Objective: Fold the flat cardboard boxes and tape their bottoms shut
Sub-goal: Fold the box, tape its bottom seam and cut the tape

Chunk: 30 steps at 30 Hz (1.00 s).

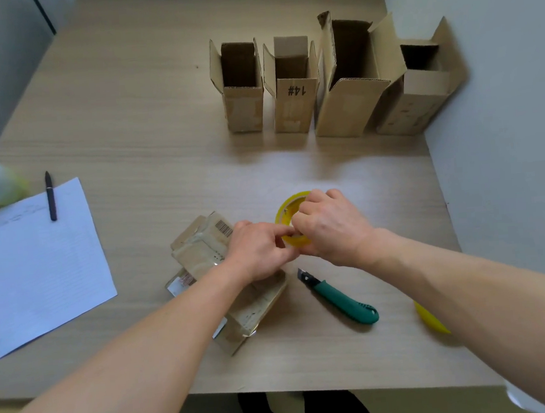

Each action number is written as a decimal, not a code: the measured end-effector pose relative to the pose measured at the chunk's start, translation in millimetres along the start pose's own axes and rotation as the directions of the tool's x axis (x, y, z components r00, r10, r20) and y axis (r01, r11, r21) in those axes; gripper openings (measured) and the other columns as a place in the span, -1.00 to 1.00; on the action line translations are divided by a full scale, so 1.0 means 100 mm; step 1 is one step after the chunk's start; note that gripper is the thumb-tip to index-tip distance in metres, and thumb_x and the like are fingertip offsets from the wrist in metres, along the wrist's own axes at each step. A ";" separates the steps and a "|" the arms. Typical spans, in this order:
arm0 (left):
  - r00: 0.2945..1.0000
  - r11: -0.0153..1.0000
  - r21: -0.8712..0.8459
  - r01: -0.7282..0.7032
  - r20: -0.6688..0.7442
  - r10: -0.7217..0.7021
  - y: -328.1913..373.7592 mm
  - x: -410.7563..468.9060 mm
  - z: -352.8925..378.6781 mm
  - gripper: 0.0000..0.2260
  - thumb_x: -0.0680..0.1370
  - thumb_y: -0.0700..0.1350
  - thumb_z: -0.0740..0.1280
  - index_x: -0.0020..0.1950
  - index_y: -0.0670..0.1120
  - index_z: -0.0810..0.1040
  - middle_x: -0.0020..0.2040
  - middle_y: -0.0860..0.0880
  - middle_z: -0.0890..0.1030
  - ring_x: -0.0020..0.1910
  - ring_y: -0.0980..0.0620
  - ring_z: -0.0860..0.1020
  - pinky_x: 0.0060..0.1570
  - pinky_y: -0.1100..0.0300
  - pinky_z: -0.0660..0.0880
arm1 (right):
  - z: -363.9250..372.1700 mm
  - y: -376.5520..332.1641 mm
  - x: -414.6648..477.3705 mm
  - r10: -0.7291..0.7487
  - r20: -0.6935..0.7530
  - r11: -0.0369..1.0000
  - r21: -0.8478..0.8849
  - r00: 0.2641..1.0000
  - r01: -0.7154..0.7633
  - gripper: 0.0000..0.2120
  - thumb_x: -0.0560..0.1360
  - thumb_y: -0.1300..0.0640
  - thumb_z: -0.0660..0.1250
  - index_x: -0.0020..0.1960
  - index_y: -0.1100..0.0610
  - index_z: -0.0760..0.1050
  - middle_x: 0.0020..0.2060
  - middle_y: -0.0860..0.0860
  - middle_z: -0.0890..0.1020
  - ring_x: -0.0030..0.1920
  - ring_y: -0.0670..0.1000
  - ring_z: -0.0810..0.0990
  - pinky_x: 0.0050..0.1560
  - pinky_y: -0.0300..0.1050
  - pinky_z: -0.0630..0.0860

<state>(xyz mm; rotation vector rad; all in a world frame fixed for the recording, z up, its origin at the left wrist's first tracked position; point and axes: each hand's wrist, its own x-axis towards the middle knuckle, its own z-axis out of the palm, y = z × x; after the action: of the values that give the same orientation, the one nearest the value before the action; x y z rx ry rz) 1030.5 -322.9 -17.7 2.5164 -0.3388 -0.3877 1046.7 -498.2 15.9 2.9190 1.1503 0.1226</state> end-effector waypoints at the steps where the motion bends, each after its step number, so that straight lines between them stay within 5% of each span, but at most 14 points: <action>1: 1.000 1.000 -0.018 0.023 0.010 -0.023 0.00 0.01 -0.01 -0.84 0.38 0.23 0.31 -0.13 0.26 0.61 -0.38 0.13 0.58 -0.16 -0.04 0.56 0.07 0.11 0.41 | 0.00 -0.02 0.00 0.004 0.006 1.000 -0.017 1.000 -0.004 -0.67 0.32 -0.12 0.52 -0.29 0.10 0.50 -0.31 0.05 0.57 -0.17 0.18 0.54 -0.27 0.03 0.45; 6: 0.994 0.993 -0.048 0.108 0.031 -0.106 -0.01 0.04 0.00 -0.80 0.28 0.29 0.28 -0.16 0.31 0.57 -0.31 0.16 0.61 -0.10 -0.03 0.56 0.10 0.09 0.46 | -0.05 -0.08 -0.15 0.068 -0.107 0.997 0.043 0.992 -0.063 -0.72 0.37 -0.07 0.42 -0.06 0.09 0.51 -0.01 0.09 0.58 0.04 0.20 0.50 0.03 0.14 0.41; 9: 0.990 0.987 -0.079 0.140 0.009 -0.139 -0.01 0.03 0.00 -0.77 0.35 0.21 0.44 0.00 0.29 0.64 -0.25 0.21 0.64 -0.03 0.07 0.58 0.21 0.12 0.43 | -0.02 -0.15 -0.45 0.249 -0.170 0.949 0.237 0.954 -0.205 -0.64 0.31 -0.05 0.47 -0.03 0.08 0.43 0.01 0.04 0.52 -0.01 0.15 0.47 -0.02 0.06 0.43; 13: 0.991 0.991 -0.036 0.131 -0.023 -0.132 0.03 0.01 0.00 -0.79 0.40 0.18 0.47 0.02 0.26 0.65 -0.28 0.22 0.60 0.00 0.07 0.59 0.23 0.13 0.39 | 0.20 -0.31 -0.84 0.386 -0.019 0.870 0.342 0.922 -0.357 -0.66 0.32 0.01 0.46 -0.06 0.02 0.34 -0.06 -0.01 0.43 -0.14 0.13 0.49 -0.33 -0.09 0.38; 17: 0.990 0.987 -0.083 0.136 -0.029 -0.139 0.03 0.02 0.00 -0.81 0.40 0.16 0.49 -0.01 0.23 0.65 -0.28 0.22 0.60 -0.02 0.10 0.61 0.24 0.10 0.41 | 0.31 -0.42 -0.95 0.392 0.109 0.871 0.275 0.914 -0.406 -0.68 0.37 0.02 0.47 -0.03 0.06 0.39 -0.06 -0.01 0.45 -0.08 0.10 0.47 -0.26 -0.13 0.24; 22: 0.990 0.986 -0.098 0.132 -0.034 -0.136 0.04 0.01 -0.01 -0.82 0.41 0.16 0.50 -0.02 0.22 0.66 -0.28 0.21 0.60 -0.02 0.08 0.61 0.24 0.09 0.41 | 0.38 -0.45 -1.01 0.410 0.593 0.820 0.093 0.693 -0.565 -0.72 0.49 0.05 0.31 0.13 0.05 0.29 0.06 0.07 0.51 0.05 0.19 0.54 -0.17 -0.02 0.45; 25: 0.991 0.987 -0.096 0.127 -0.038 -0.131 0.05 0.01 -0.02 -0.82 0.41 0.15 0.50 -0.02 0.21 0.66 -0.26 0.20 0.60 -0.02 0.07 0.61 0.24 0.08 0.41 | 0.40 -0.44 -1.06 0.382 0.638 0.814 0.110 0.669 -0.570 -0.74 0.50 0.14 0.25 0.13 0.07 0.24 0.05 0.13 0.54 0.00 0.25 0.57 -0.22 -0.01 0.40; 30: 0.989 0.984 -0.116 0.136 -0.037 -0.141 0.03 -0.01 -0.02 -0.83 0.41 0.13 0.51 -0.02 0.21 0.66 -0.26 0.19 0.61 -0.03 0.07 0.61 0.24 0.09 0.41 | 0.26 -0.45 -1.14 0.443 0.475 0.714 0.327 0.760 -0.620 -0.81 0.54 0.08 0.18 0.13 0.04 0.26 0.01 0.11 0.53 -0.07 0.27 0.51 -0.12 0.07 0.43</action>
<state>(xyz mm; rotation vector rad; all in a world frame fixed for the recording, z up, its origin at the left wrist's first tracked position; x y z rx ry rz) 1029.8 -324.7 -14.4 2.4401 -0.1204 -0.3921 935.1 -542.1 -20.0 3.3755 0.2441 -0.7884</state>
